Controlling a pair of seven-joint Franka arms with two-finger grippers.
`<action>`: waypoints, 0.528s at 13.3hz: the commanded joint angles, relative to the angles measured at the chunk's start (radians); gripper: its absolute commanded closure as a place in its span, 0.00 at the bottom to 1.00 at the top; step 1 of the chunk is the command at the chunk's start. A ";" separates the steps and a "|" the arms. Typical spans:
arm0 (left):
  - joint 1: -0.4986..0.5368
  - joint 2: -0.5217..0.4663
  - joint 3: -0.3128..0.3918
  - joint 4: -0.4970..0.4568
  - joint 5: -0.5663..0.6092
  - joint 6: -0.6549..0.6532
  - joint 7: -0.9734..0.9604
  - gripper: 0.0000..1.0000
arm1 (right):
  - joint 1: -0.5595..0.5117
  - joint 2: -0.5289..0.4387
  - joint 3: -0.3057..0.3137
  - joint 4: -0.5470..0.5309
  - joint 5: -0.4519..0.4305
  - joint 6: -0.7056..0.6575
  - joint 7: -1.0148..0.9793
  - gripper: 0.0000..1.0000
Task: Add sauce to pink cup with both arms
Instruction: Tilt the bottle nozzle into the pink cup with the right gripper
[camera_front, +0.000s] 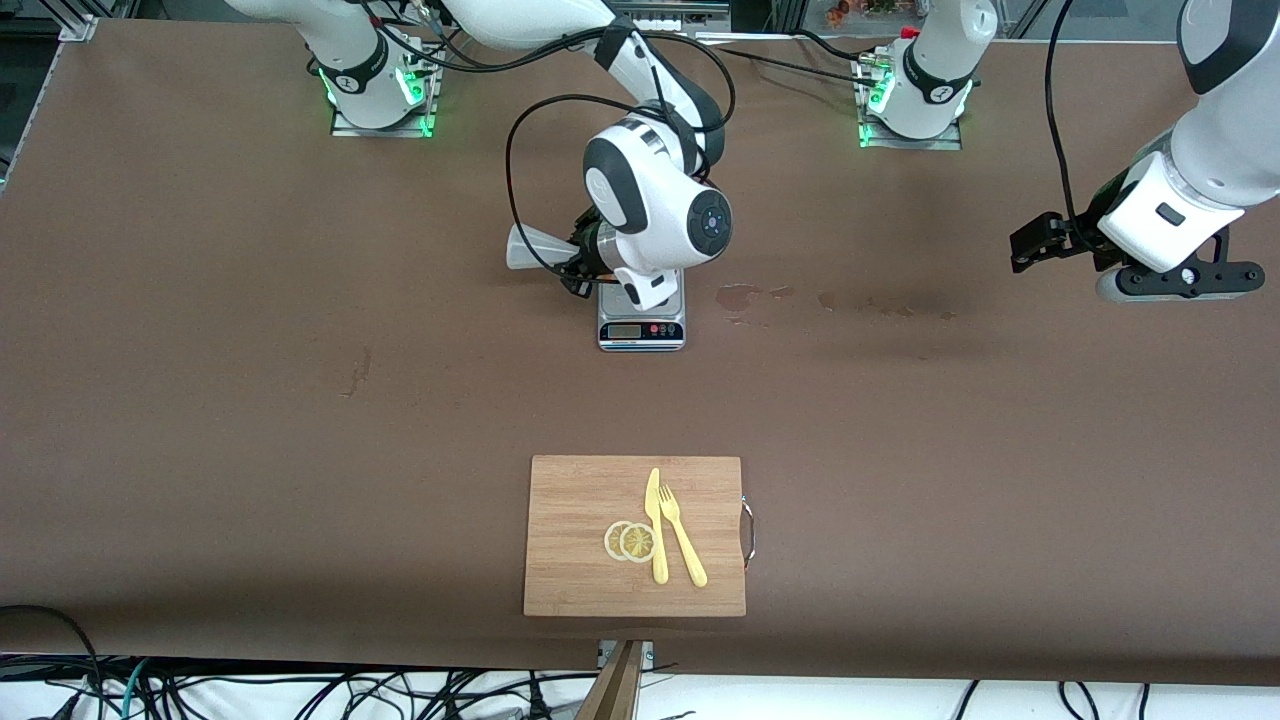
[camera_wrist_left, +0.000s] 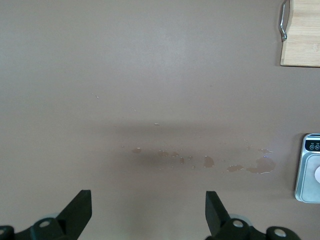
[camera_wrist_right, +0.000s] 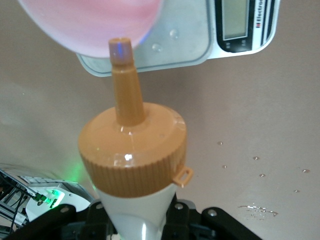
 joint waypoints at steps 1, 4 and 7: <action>0.005 0.013 -0.002 0.027 -0.011 -0.015 0.016 0.00 | 0.009 0.016 -0.007 0.043 -0.001 -0.040 0.012 0.89; 0.005 0.013 -0.002 0.028 -0.011 -0.015 0.016 0.00 | 0.026 0.028 -0.010 0.045 -0.003 -0.042 0.012 0.92; 0.005 0.013 -0.002 0.027 -0.011 -0.018 0.016 0.00 | 0.031 0.030 -0.010 0.057 -0.017 -0.062 0.012 0.92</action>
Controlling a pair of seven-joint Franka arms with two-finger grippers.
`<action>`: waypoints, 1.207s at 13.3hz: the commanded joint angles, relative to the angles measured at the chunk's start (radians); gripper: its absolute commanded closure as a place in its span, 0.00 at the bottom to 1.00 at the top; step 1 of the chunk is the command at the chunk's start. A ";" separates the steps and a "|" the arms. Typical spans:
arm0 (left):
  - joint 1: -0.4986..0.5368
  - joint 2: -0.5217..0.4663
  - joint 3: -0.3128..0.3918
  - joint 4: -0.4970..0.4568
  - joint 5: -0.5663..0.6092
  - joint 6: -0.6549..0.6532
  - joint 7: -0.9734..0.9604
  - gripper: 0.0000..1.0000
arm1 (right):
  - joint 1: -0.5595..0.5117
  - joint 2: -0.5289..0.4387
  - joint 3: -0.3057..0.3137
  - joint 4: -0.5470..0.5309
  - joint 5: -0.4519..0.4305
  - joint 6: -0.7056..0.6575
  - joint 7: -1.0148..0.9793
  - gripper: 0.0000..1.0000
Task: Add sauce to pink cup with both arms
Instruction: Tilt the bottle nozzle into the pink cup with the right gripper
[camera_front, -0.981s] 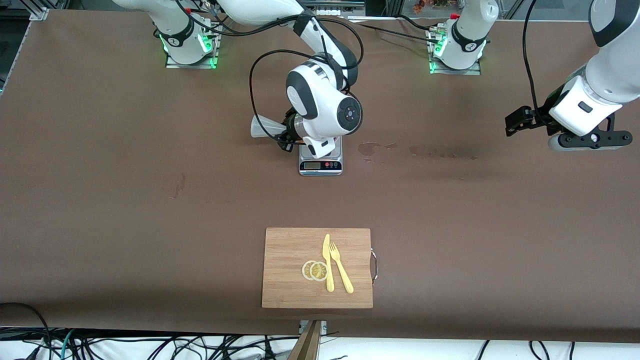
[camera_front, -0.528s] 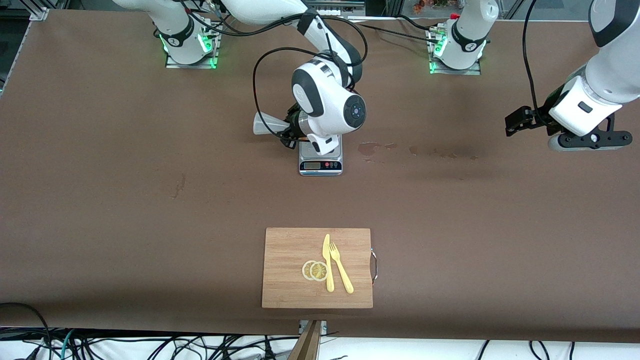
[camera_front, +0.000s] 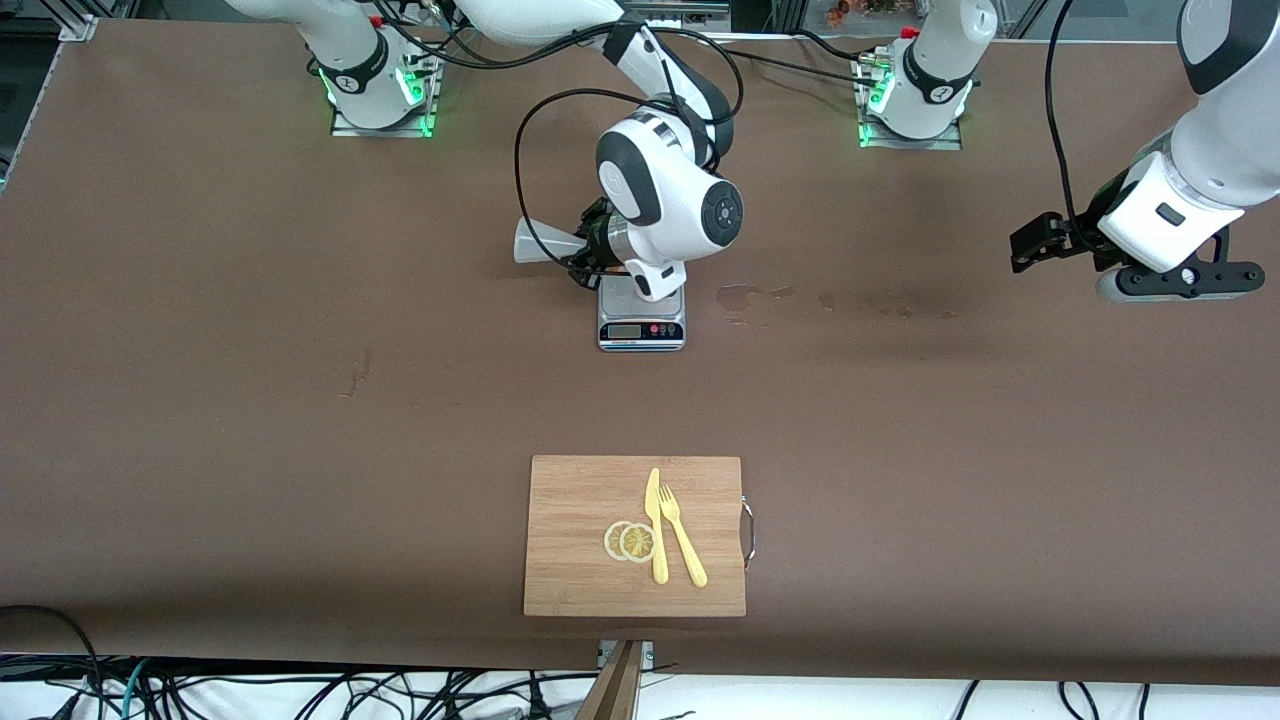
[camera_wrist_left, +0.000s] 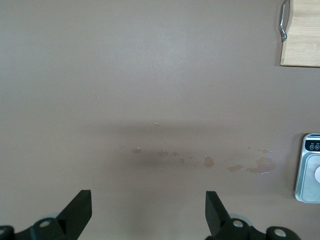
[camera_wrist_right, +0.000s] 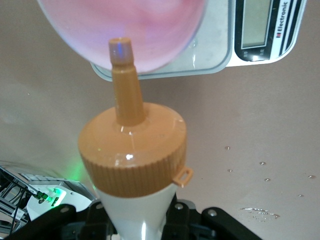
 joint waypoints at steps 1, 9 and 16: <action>0.005 0.013 -0.002 0.028 -0.011 -0.018 0.016 0.00 | 0.007 0.021 -0.010 0.060 -0.020 -0.063 0.011 0.92; 0.005 0.013 -0.002 0.027 -0.011 -0.021 0.018 0.00 | 0.019 0.069 -0.011 0.145 -0.092 -0.150 0.009 0.92; 0.006 0.013 -0.002 0.028 -0.009 -0.021 0.018 0.00 | 0.015 0.067 -0.011 0.149 -0.112 -0.161 0.003 0.91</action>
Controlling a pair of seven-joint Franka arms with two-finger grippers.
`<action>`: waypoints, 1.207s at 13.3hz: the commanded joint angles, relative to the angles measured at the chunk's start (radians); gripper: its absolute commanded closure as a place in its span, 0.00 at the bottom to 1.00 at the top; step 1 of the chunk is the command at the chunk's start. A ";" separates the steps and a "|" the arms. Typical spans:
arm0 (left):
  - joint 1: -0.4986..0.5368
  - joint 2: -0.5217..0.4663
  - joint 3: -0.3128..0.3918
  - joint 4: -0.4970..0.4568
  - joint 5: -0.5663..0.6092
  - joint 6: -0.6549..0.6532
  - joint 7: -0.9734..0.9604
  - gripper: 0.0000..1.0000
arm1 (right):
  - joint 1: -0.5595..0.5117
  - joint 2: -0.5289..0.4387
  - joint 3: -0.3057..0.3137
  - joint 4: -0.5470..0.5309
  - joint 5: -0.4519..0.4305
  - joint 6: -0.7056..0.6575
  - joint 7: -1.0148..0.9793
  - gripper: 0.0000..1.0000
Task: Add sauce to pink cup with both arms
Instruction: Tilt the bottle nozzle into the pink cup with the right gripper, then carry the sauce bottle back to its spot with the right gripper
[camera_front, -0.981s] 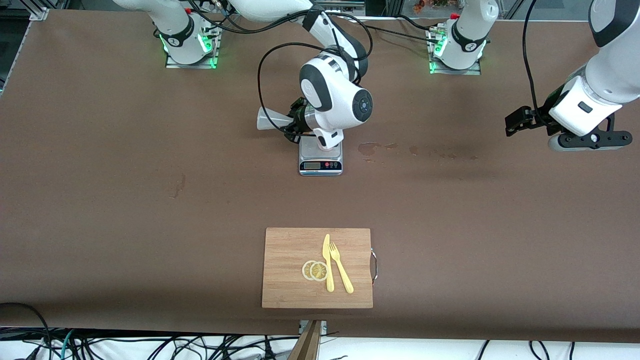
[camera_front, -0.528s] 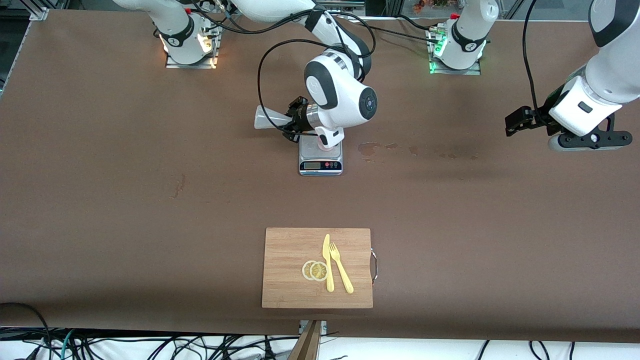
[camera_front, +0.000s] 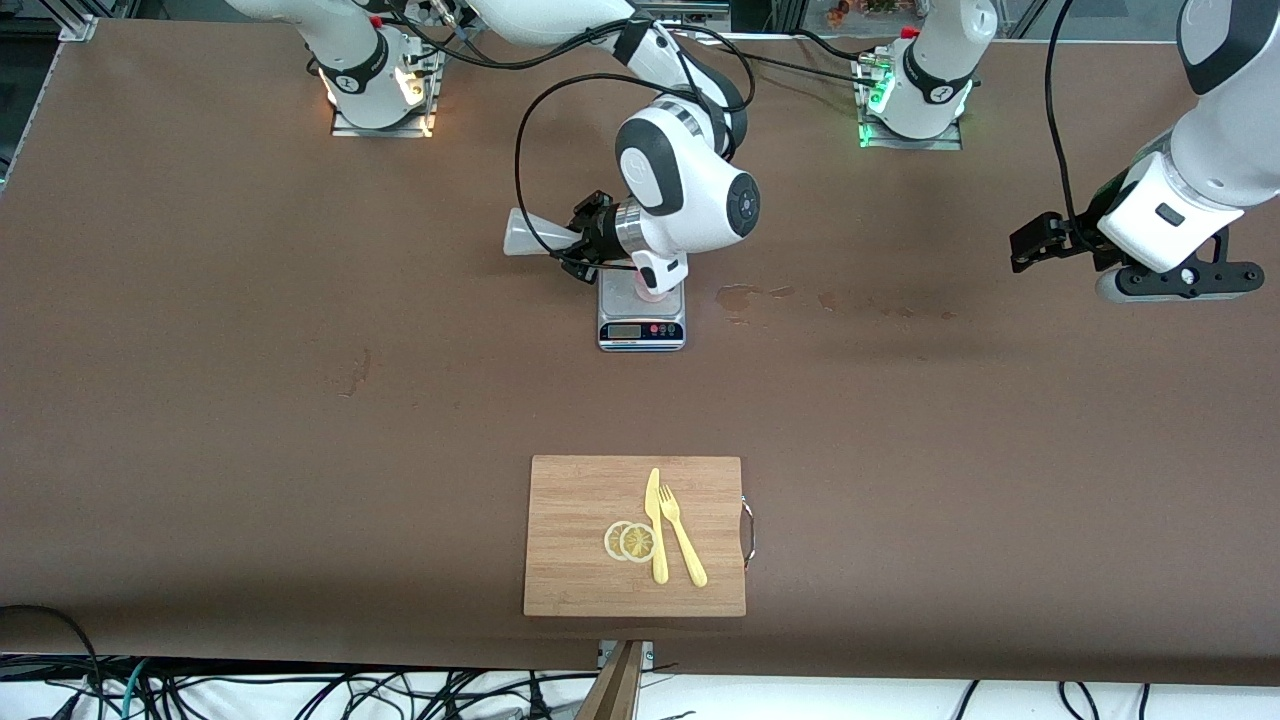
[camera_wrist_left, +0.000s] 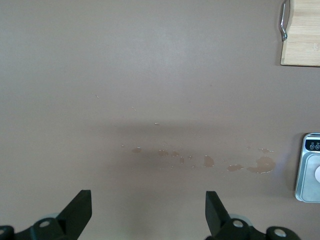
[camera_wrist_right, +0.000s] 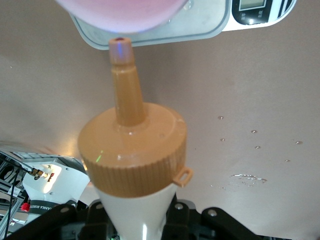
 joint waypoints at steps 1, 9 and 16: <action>0.006 0.012 -0.002 0.027 -0.011 -0.020 0.018 0.00 | -0.001 0.017 -0.009 0.048 -0.014 -0.036 -0.002 0.90; 0.008 0.012 -0.002 0.027 -0.009 -0.020 0.018 0.00 | -0.139 -0.109 -0.004 0.042 0.159 0.012 -0.013 0.86; 0.008 0.012 -0.002 0.027 -0.009 -0.020 0.018 0.00 | -0.433 -0.388 0.011 -0.217 0.323 0.185 -0.234 0.86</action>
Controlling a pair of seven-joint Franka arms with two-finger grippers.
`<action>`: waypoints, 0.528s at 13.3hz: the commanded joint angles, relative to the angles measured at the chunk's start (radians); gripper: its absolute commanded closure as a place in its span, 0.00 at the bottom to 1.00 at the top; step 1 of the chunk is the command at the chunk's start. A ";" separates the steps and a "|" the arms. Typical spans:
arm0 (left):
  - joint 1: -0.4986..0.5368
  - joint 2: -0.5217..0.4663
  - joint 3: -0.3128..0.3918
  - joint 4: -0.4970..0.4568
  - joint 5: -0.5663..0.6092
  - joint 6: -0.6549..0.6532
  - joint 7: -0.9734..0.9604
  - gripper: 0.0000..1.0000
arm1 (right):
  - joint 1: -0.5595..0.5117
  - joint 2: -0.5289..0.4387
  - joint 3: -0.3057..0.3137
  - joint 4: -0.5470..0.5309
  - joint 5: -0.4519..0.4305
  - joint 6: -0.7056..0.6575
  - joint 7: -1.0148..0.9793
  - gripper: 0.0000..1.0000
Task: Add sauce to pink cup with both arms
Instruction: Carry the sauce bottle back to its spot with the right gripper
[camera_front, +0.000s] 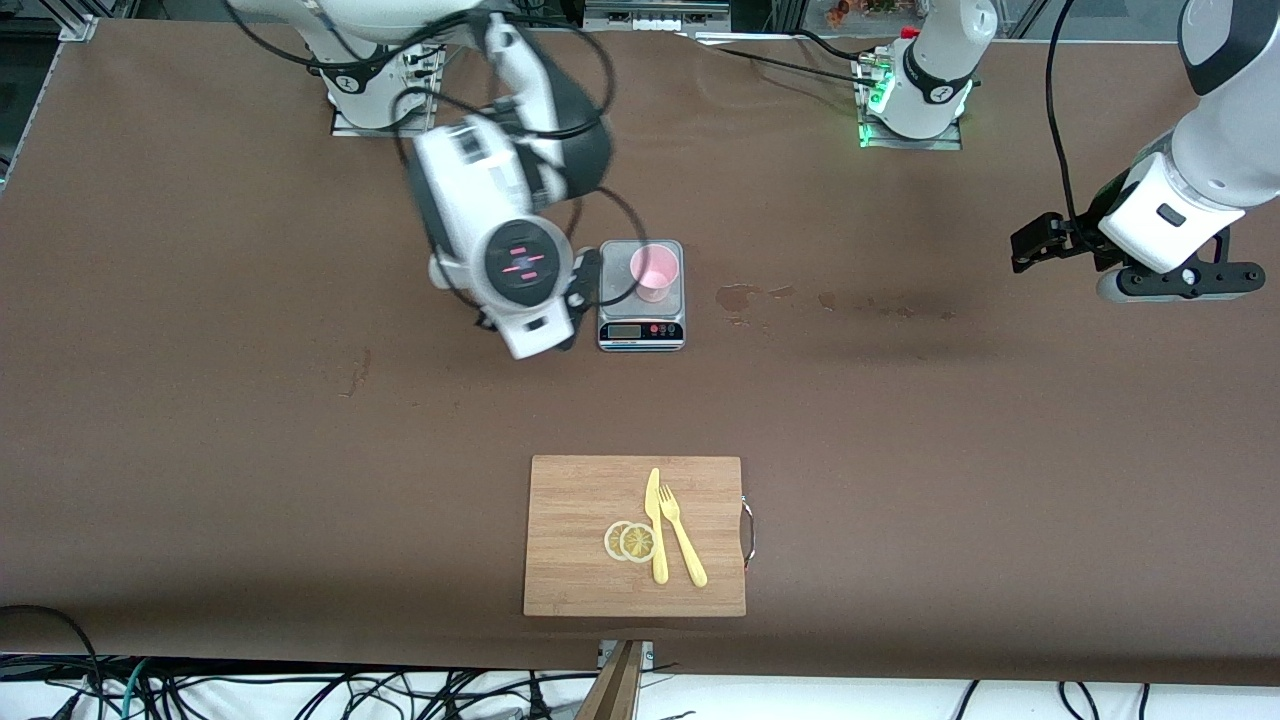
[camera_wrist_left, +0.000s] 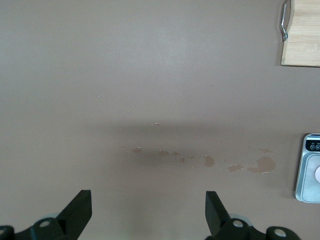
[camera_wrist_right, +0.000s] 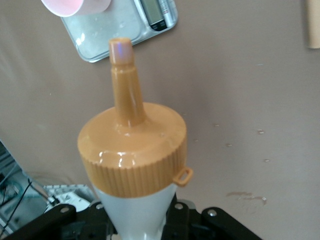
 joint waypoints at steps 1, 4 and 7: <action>0.006 0.012 -0.002 0.027 -0.009 -0.020 0.018 0.00 | -0.107 -0.181 0.027 -0.217 0.063 0.103 -0.119 0.86; 0.006 0.012 -0.002 0.027 -0.009 -0.020 0.018 0.00 | -0.262 -0.292 0.088 -0.341 0.108 0.191 -0.274 0.86; 0.004 0.012 -0.002 0.027 -0.009 -0.020 0.018 0.00 | -0.408 -0.419 0.147 -0.525 0.149 0.295 -0.449 0.86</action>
